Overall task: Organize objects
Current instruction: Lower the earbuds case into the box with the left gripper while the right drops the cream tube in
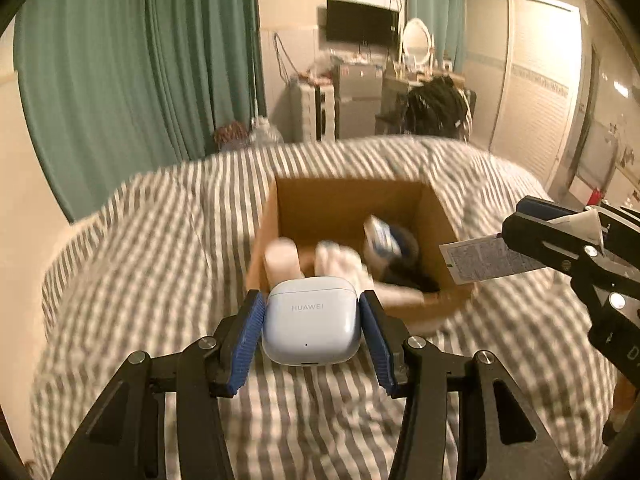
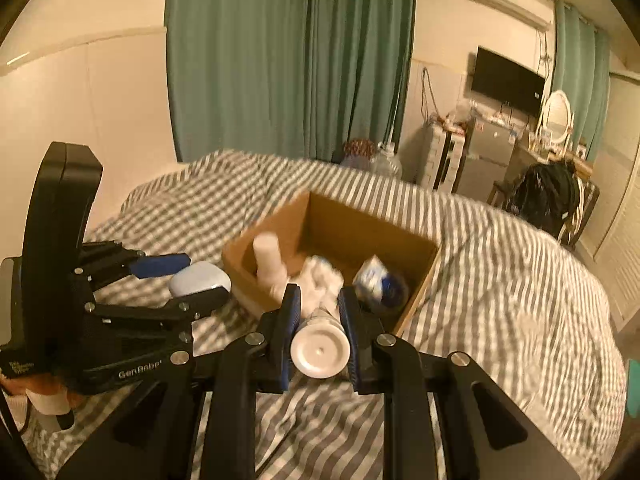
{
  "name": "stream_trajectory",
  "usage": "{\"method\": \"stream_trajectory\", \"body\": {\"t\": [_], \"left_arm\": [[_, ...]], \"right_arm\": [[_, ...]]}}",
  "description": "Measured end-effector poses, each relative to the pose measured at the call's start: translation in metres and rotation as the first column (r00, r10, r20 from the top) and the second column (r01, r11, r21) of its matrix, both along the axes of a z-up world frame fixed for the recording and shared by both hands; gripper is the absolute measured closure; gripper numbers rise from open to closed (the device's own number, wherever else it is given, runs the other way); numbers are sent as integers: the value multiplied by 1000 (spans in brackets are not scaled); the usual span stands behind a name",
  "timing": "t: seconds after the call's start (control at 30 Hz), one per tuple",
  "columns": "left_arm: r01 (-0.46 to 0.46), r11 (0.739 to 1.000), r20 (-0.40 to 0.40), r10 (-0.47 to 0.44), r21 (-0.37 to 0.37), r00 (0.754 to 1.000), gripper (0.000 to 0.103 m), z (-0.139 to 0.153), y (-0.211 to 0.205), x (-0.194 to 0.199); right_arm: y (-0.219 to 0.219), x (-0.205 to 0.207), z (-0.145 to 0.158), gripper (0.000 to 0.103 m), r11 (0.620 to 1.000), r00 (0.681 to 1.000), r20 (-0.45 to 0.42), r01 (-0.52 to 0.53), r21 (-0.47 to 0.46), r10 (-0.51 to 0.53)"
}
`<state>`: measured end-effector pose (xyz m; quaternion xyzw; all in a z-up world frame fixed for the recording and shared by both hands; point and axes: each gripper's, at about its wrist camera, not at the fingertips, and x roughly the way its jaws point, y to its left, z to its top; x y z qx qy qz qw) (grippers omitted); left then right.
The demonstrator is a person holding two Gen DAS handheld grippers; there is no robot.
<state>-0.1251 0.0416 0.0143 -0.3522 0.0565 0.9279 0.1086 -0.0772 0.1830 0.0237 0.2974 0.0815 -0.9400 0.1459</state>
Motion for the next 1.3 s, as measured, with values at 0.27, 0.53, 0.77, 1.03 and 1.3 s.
{"method": "stream_trajectory", "body": {"t": [0.27,0.53,0.77,1.03,1.3], "left_arm": [[-5,999,-59,7,41,998,53,31,2,-67],[27,1000,-30,-26,14,999,53,-1,17,-137],[70,997,61,-68,-24,996,53,-49,33,-169],[94,995,51,-93,-20,994,40,-46,38,-168],[19,1000,-70,-19,-6,997,12,7,21,-128]], "right_arm": [[-1,-55,45,84,999,998,-69,-7,-42,4],[-1,-134,20,84,999,1000,14,7,-51,-6],[5,-187,-33,84,996,988,152,18,-82,-5],[16,-188,-31,48,982,984,179,49,-180,-16],[19,-138,31,41,987,995,24,97,-131,-95]]}}
